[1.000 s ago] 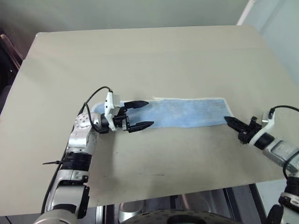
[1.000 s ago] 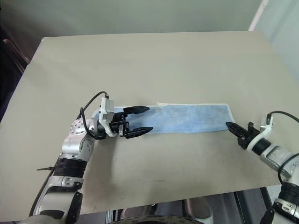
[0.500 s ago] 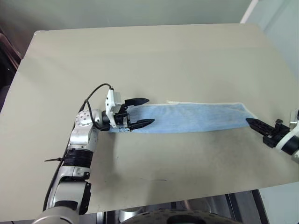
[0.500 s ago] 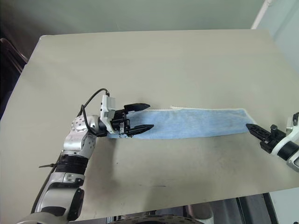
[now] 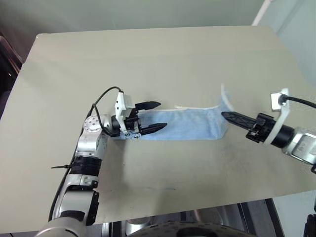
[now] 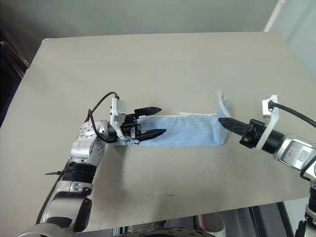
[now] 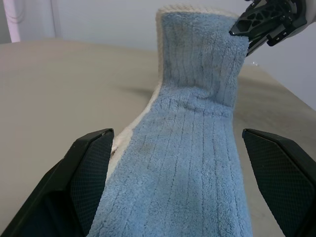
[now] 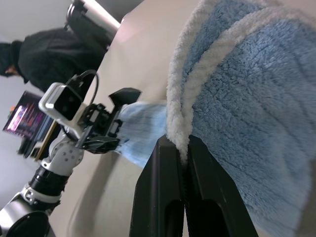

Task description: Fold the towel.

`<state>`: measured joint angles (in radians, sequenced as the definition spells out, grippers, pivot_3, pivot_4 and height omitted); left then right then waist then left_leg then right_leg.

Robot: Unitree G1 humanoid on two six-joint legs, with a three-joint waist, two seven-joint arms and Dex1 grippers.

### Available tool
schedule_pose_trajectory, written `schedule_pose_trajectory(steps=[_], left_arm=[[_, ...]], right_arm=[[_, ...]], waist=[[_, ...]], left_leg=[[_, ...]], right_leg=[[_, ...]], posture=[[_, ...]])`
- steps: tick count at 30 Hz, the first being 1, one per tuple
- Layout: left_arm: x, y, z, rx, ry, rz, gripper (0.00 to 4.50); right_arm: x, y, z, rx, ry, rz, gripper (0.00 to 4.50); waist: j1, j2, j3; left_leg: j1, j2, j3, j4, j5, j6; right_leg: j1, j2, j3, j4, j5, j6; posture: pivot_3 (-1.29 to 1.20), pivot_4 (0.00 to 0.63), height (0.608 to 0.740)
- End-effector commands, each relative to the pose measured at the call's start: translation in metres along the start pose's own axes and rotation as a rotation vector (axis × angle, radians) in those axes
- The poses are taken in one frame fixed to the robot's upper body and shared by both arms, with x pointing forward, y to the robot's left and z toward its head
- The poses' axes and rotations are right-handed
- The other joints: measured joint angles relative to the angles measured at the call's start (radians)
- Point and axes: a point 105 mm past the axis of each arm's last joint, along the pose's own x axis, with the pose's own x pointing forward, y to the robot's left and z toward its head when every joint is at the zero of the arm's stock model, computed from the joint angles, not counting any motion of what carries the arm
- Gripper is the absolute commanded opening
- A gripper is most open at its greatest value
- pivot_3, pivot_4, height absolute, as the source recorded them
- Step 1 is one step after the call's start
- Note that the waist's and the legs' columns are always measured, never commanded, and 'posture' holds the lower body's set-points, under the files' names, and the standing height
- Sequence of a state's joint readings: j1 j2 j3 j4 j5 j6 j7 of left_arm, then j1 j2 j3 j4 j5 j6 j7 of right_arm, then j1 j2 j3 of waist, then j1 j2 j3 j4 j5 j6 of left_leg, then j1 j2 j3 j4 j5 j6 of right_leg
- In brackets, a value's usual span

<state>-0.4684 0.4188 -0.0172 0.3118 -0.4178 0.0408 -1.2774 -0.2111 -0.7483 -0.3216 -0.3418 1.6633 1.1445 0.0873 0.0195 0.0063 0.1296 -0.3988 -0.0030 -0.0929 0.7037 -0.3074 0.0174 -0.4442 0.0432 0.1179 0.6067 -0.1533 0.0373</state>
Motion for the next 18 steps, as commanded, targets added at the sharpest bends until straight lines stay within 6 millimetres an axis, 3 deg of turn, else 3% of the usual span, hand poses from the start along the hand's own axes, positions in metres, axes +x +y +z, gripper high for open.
schedule_pose_trajectory(steps=[1,10,18], left_arm=[[0.003,-0.001,0.009,0.045,-0.012,-0.006,4.5],[0.004,0.0,0.009,0.06,-0.001,-0.003,4.5],[0.003,0.0,0.009,0.061,-0.002,-0.002,4.5]], right_arm=[[0.014,0.014,-0.005,-0.026,0.032,0.057,0.03],[0.05,0.011,-0.033,-0.052,0.165,0.065,0.03],[0.054,0.011,-0.035,-0.064,0.169,0.067,0.03]], waist=[[0.0,0.0,0.0],[-0.004,0.0,0.0],[-0.005,0.0,0.0]], left_leg=[[0.0,0.0,0.0,0.0,0.0,0.0],[0.0,0.0,0.0,0.001,0.0,0.0],[0.0,0.0,0.0,0.001,0.0,0.0]], right_leg=[[0.0,0.0,0.0,0.001,0.0,0.0],[0.0,0.0,0.0,0.002,0.0,0.0],[0.0,-0.001,-0.001,0.002,0.0,0.0]], posture=[[0.0,0.15,0.74],[0.0,0.15,0.74],[0.0,0.15,0.74]])
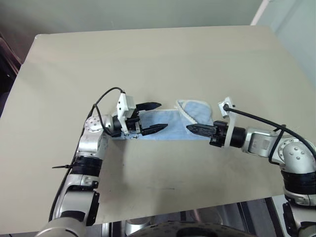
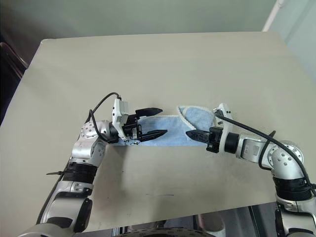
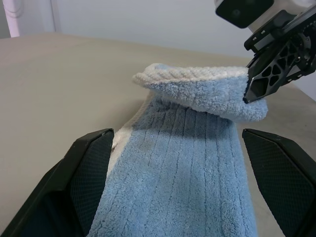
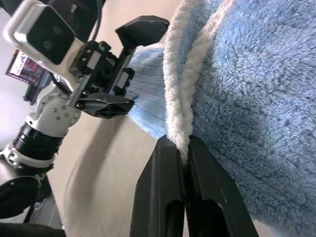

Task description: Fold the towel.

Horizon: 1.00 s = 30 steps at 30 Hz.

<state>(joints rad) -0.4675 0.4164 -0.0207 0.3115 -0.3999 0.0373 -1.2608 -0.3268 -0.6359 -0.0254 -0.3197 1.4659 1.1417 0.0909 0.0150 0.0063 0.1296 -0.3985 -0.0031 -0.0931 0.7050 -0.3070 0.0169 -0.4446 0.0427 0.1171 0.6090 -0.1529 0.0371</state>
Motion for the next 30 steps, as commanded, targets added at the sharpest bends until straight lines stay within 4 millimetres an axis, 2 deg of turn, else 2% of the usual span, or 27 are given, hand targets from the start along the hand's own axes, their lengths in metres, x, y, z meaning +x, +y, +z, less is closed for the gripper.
schedule_pose_trajectory(steps=[1,5,8,12,17,19,22,30], left_arm=[[0.003,-0.001,0.011,0.057,-0.016,-0.012,4.5],[-0.001,0.001,0.011,0.066,-0.006,0.006,4.5],[0.0,0.001,0.012,0.068,-0.01,0.005,4.5],[0.0,0.002,0.014,0.07,-0.014,0.008,4.5],[0.0,0.003,0.014,0.072,-0.015,0.01,4.5],[0.002,0.006,0.024,0.057,-0.076,0.03,4.5],[0.006,0.011,0.033,0.039,-0.148,0.057,4.5],[0.011,0.01,0.039,0.004,-0.203,0.038,4.5]], right_arm=[[0.006,-0.001,0.003,-0.003,0.002,-0.008,0.03],[0.022,-0.011,-0.008,0.004,0.05,-0.078,0.03],[0.023,-0.008,-0.003,-0.011,0.032,-0.061,0.73],[0.023,-0.002,-0.003,-0.028,0.038,-0.032,1.99],[0.021,-0.002,-0.007,-0.04,0.057,-0.031,3.79],[0.007,0.01,0.007,-0.018,-0.037,0.05,4.45],[-0.003,0.016,0.011,-0.027,-0.089,0.085,4.48],[-0.005,0.017,0.018,-0.075,-0.172,0.085,4.48]], waist=[[-0.001,0.0,0.0],[-0.006,0.0,0.0],[-0.005,0.0,0.0],[-0.006,0.0,0.0],[-0.006,0.0,0.0],[-0.003,0.0,0.0],[-0.001,0.0,0.0],[-0.007,-0.001,0.0]], left_leg=[[0.0,0.0,0.0,0.0,0.0,0.0],[0.001,0.0,0.0,0.0,0.0,0.0],[0.001,0.001,-0.001,0.0,0.0,0.0],[0.001,0.0,-0.001,0.0,0.0,0.0],[0.001,0.0,-0.001,-0.001,0.001,-0.001],[0.0,0.0,-0.001,0.0,0.001,-0.001],[0.0,0.0,-0.001,0.0,0.001,-0.001],[0.001,0.0,-0.001,0.0,0.001,-0.002]], right_leg=[[0.0,0.0,0.0,0.0,0.0,0.0],[0.0,0.0,-0.001,0.001,0.001,-0.001],[0.0,0.0,-0.002,0.001,0.001,-0.001],[0.0,0.0,-0.001,0.0,0.001,-0.001],[0.0,0.0,-0.002,0.0,0.001,-0.002],[0.0,0.0,-0.002,0.0,0.001,-0.002],[0.0,0.0,-0.002,0.0,0.001,-0.002],[0.001,0.0,-0.002,0.0,0.001,-0.002]], posture=[[0.0,0.15,0.74],[0.0,0.15,0.74],[0.0,0.15,0.74],[0.0,0.15,0.74],[0.0,0.15,0.74],[0.0,0.15,0.74],[0.0,0.15,0.74],[0.0,0.15,0.74]])
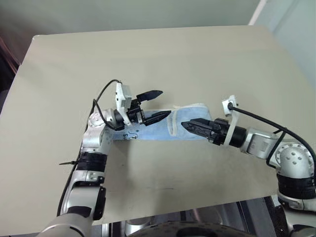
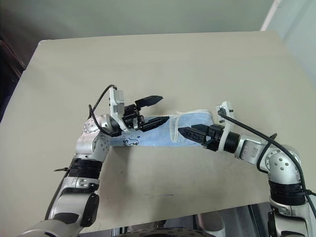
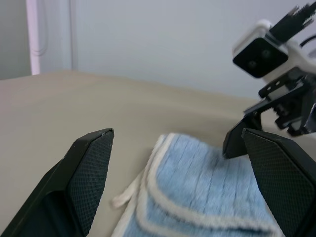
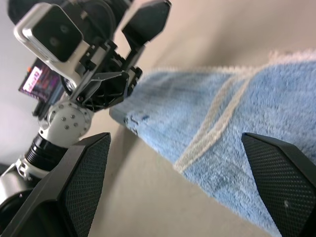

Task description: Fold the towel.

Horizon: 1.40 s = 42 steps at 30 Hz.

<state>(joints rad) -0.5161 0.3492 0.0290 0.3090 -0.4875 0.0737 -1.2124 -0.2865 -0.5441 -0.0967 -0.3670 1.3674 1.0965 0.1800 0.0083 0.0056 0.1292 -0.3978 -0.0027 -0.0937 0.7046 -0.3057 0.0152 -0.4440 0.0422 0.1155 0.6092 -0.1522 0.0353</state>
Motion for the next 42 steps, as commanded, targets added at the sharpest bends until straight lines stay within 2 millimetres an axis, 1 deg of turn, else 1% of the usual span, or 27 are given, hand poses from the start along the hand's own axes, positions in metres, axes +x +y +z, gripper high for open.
schedule_pose_trajectory(steps=[1,2,3,4,6,11,14,15,17,19,21,24,28,30,32,33,35,36,40,42], left_arm=[[0.001,-0.001,0.013,0.035,-0.036,-0.011,4.5],[0.011,-0.01,0.014,-0.005,-0.063,-0.061,4.33],[0.018,-0.019,0.012,-0.038,-0.077,-0.11,4.14],[0.022,-0.026,0.011,-0.06,-0.086,-0.144,3.97],[0.024,-0.031,0.008,-0.09,-0.089,-0.168,3.22],[0.023,-0.039,0.002,-0.137,-0.079,-0.201,1.35],[0.022,-0.045,-0.006,-0.114,-0.025,-0.226,0.18],[0.022,-0.045,-0.007,-0.106,-0.017,-0.225,0.01],[0.023,-0.043,-0.011,-0.088,0.003,-0.212,0.01],[0.027,-0.042,-0.02,-0.053,0.054,-0.189,0.01],[0.031,-0.048,-0.027,-0.043,0.084,-0.207,0.01],[0.036,-0.051,-0.031,-0.044,0.086,-0.204,0.01],[0.043,-0.06,-0.058,-0.011,0.206,-0.224,0.01],[0.043,-0.061,-0.064,-0.005,0.237,-0.229,0.01],[0.043,-0.062,-0.065,0.0,0.243,-0.23,0.01],[0.041,-0.062,-0.071,0.003,0.276,-0.23,0.01],[0.031,-0.063,-0.088,0.026,0.384,-0.249,0.01],[0.028,-0.063,-0.092,0.025,0.406,-0.247,0.01],[0.026,-0.062,-0.09,-0.007,0.403,-0.242,0.01],[0.025,-0.061,-0.088,-0.016,0.402,-0.243,0.01]], right_arm=[[-0.003,0.01,0.009,-0.051,-0.043,0.034,4.48],[-0.004,-0.002,0.025,-0.11,-0.15,-0.044,4.31],[-0.004,-0.014,0.034,-0.171,-0.202,-0.126,4.11],[-0.004,-0.021,0.039,-0.219,-0.236,-0.179,3.95],[-0.002,-0.027,0.04,-0.278,-0.251,-0.215,3.23],[0.001,-0.028,0.045,-0.347,-0.313,-0.222,1.41],[0.003,-0.03,0.041,-0.402,-0.297,-0.229,0.25],[0.003,-0.03,0.04,-0.413,-0.293,-0.231,0.03],[0.007,-0.032,0.036,-0.436,-0.274,-0.232,0.03],[0.012,-0.034,0.031,-0.477,-0.247,-0.233,0.03],[0.016,-0.034,0.026,-0.503,-0.226,-0.226,0.03],[0.02,-0.037,0.022,-0.52,-0.208,-0.231,0.03],[0.029,-0.06,0.005,-0.545,-0.144,-0.304,0.03],[0.031,-0.064,0.002,-0.542,-0.143,-0.316,0.03],[0.032,-0.065,0.002,-0.545,-0.144,-0.317,0.03],[0.033,-0.068,-0.002,-0.535,-0.139,-0.32,0.03],[0.038,-0.081,-0.019,-0.528,-0.1,-0.353,0.03],[0.04,-0.084,-0.025,-0.517,-0.093,-0.356,0.03],[0.045,-0.078,-0.031,-0.499,-0.098,-0.31,0.03],[0.044,-0.077,-0.031,-0.505,-0.094,-0.297,0.03]], waist=[[-0.001,0.0,0.0],[-0.001,0.0,0.0],[-0.001,0.0,0.0],[-0.002,0.0,0.0],[0.003,0.0,0.0],[-0.004,0.0,0.0],[-0.004,0.0,0.0],[-0.004,0.0,0.0],[-0.003,0.0,0.0],[-0.002,0.0,0.0],[-0.001,0.0,0.0],[-0.002,0.0,0.0],[-0.002,0.0,0.0],[-0.002,0.0,0.0],[-0.002,0.0,0.0],[-0.002,0.0,0.0],[-0.003,0.0,0.0],[-0.003,0.0,0.0],[-0.004,0.0,-0.001],[-0.005,0.0,-0.001]], left_leg=[[0.0,0.0,0.0,0.0,0.0,0.0],[0.0,0.0,0.0,0.0,0.0,0.0],[0.0,0.0,0.0,0.0,0.0,0.0],[0.0,0.0,0.0,0.0,0.0,0.0],[0.0,-0.001,0.0,0.001,0.0,0.002],[0.0,-0.001,0.0,-0.001,0.001,0.002],[0.0,-0.002,0.0,-0.001,0.001,0.002],[0.0,-0.002,0.0,-0.001,0.001,0.002],[0.0,-0.002,0.0,0.0,0.001,0.002],[0.0,-0.002,0.0,0.0,0.002,0.002],[0.001,-0.002,0.0,0.0,0.002,0.002],[0.001,-0.002,0.0,0.0,0.002,0.002],[0.002,-0.002,0.0,-0.001,0.002,0.001],[0.005,-0.002,0.0,-0.001,0.002,0.002],[0.005,-0.002,0.0,-0.002,0.002,0.002],[0.005,-0.002,0.0,-0.002,0.002,0.002],[0.006,-0.002,0.0,-0.003,0.002,0.002],[0.008,-0.002,0.0,-0.003,0.002,0.002],[0.016,-0.002,0.0,-0.005,0.002,0.003],[0.016,-0.002,0.0,-0.005,0.001,0.003]], right_leg=[[0.0,0.0,0.0,0.0,0.0,0.0],[0.0,0.0,0.0,0.0,0.0,0.0],[0.0,0.0,0.0,0.0,0.0,0.0],[0.0,0.0,0.0,0.0,0.0,0.0],[0.001,-0.003,-0.001,0.0,0.001,0.001],[0.0,-0.004,-0.002,0.0,0.001,0.002],[0.0,-0.004,-0.002,0.0,0.001,0.002],[0.001,-0.004,-0.002,0.0,0.001,0.002],[0.001,-0.004,-0.002,0.0,0.001,0.002],[0.001,-0.004,-0.002,0.0,0.001,0.002],[0.001,-0.005,-0.002,0.0,0.001,0.002],[0.001,-0.005,-0.002,0.0,0.001,0.002],[0.002,-0.005,-0.002,0.0,0.001,0.002],[0.004,-0.005,-0.002,0.0,0.001,0.002],[0.004,-0.005,-0.002,0.0,0.001,0.002],[0.004,-0.005,-0.002,0.0,0.002,0.002],[0.005,-0.005,-0.002,0.0,0.002,0.001],[0.006,-0.005,-0.002,0.0,0.001,0.001],[0.013,-0.005,-0.002,-0.001,0.0,-0.001],[0.013,-0.005,-0.002,-0.001,0.0,-0.001]], posture=[[0.0,0.15,0.74],[0.0,0.15,0.74],[0.0,0.15,0.74],[0.0,0.15,0.74],[0.0,0.15,0.74],[0.0,0.15,0.74],[0.0,0.15,0.74],[0.0,0.15,0.74],[0.0,0.15,0.74],[0.0,0.15,0.74],[0.0,0.15,0.74],[0.0,0.15,0.74],[0.0,0.15,0.74],[0.0,0.15,0.74],[0.0,0.15,0.74],[0.0,0.15,0.74],[0.0,0.15,0.74],[0.0,0.15,0.74],[0.0,0.15,0.74],[0.0,0.15,0.74]])
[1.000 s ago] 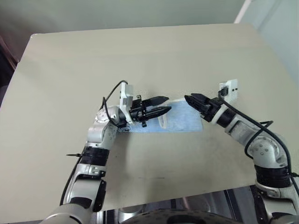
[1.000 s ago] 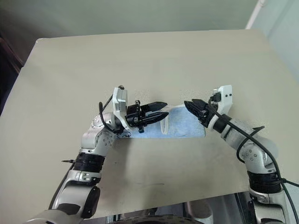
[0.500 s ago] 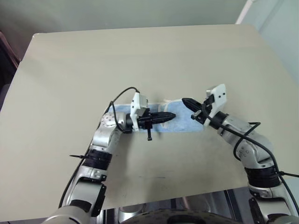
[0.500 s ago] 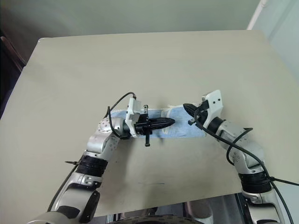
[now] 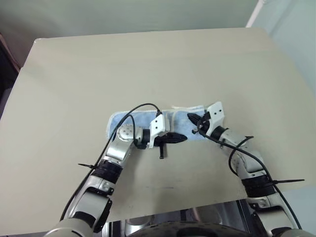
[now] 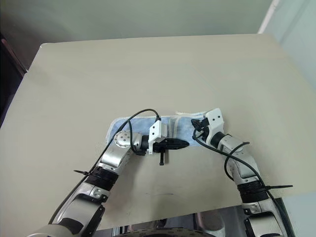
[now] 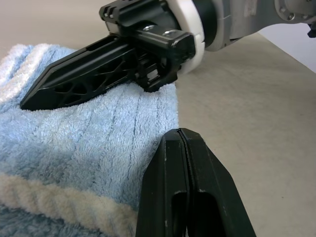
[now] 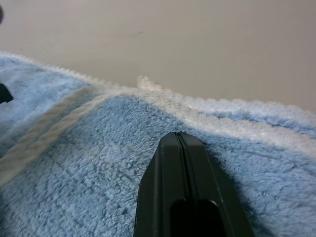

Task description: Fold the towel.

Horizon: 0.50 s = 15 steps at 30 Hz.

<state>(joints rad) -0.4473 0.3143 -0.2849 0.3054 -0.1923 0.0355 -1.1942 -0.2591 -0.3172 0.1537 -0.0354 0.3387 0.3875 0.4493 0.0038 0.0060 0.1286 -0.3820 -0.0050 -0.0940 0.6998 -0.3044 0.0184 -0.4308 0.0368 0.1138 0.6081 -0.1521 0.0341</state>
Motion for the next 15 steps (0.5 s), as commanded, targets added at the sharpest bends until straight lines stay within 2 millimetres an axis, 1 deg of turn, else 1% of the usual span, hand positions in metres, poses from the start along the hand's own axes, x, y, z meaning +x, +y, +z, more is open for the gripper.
schedule_pose_trajectory(steps=[1,6,7,8,9,10,12,13,15], left_arm=[[-0.005,-0.002,-0.003,-0.039,0.008,-0.006,0.01],[-0.01,0.002,0.019,-0.098,-0.099,0.003,0.01],[-0.014,0.004,0.033,-0.106,-0.156,0.008,0.01],[-0.017,0.006,0.042,-0.112,-0.197,0.01,0.01],[-0.021,0.007,0.054,-0.108,-0.245,0.014,0.01],[-0.027,0.009,0.07,-0.087,-0.315,0.023,0.01],[-0.036,0.009,0.095,-0.042,-0.409,0.038,0.01],[-0.045,0.01,0.11,-0.021,-0.453,0.057,0.01],[-0.059,0.01,0.126,-0.019,-0.496,0.079,0.01]], right_arm=[[-0.003,0.007,-0.008,0.006,0.026,0.053,0.03],[-0.009,0.01,0.016,0.035,-0.047,0.12,0.03],[-0.014,0.013,0.03,0.018,-0.091,0.154,0.03],[-0.018,0.015,0.04,0.003,-0.122,0.179,0.03],[-0.022,0.016,0.049,0.022,-0.146,0.206,0.03],[-0.028,0.018,0.061,0.052,-0.18,0.239,0.03],[-0.039,0.024,0.078,0.079,-0.225,0.306,0.03],[-0.045,0.026,0.085,0.066,-0.236,0.327,0.03],[-0.051,0.027,0.092,0.048,-0.235,0.345,0.03]], waist=[[0.0,0.0,0.0],[0.0,0.0,0.0],[0.0,0.0,0.0],[0.0,0.001,0.0],[0.0,0.001,0.001],[0.0,0.001,0.001],[0.0,0.001,0.001],[0.001,0.0,0.001],[0.001,0.0,0.001]], left_leg=[[0.0,0.0,0.0,0.0,0.0,0.0],[-0.001,0.0,0.0,-0.001,0.0,-0.001],[-0.001,0.0,0.0,-0.001,0.0,-0.001],[-0.001,0.0,0.0,-0.001,0.0,-0.001],[-0.003,0.0,0.0,-0.001,0.001,-0.002],[-0.005,0.0,0.0,-0.001,0.002,-0.004],[-0.005,-0.001,0.0,-0.001,0.006,-0.01],[-0.005,-0.001,0.0,-0.001,0.007,-0.014],[-0.005,-0.002,0.001,0.0,0.008,-0.014]], right_leg=[[0.0,0.0,0.0,0.0,0.0,0.0],[-0.001,0.0,0.0,0.0,-0.001,-0.002],[-0.001,0.0,0.0,0.0,-0.001,-0.002],[-0.001,0.0,0.0,0.0,-0.001,-0.002],[-0.003,0.0,0.0,0.0,-0.001,-0.002],[-0.004,0.0,0.0,0.0,-0.001,-0.002],[-0.003,0.0,0.0,-0.001,-0.002,-0.002],[-0.003,0.0,0.0,-0.001,-0.002,-0.002],[-0.002,0.0,0.0,-0.002,-0.006,-0.006]], posture=[[0.0,0.15,0.74],[0.0,0.15,0.74],[0.0,0.15,0.74],[0.0,0.15,0.74],[0.0,0.15,0.74],[0.0,0.15,0.74],[0.0,0.15,0.74],[0.0,0.15,0.74],[0.0,0.15,0.74]])
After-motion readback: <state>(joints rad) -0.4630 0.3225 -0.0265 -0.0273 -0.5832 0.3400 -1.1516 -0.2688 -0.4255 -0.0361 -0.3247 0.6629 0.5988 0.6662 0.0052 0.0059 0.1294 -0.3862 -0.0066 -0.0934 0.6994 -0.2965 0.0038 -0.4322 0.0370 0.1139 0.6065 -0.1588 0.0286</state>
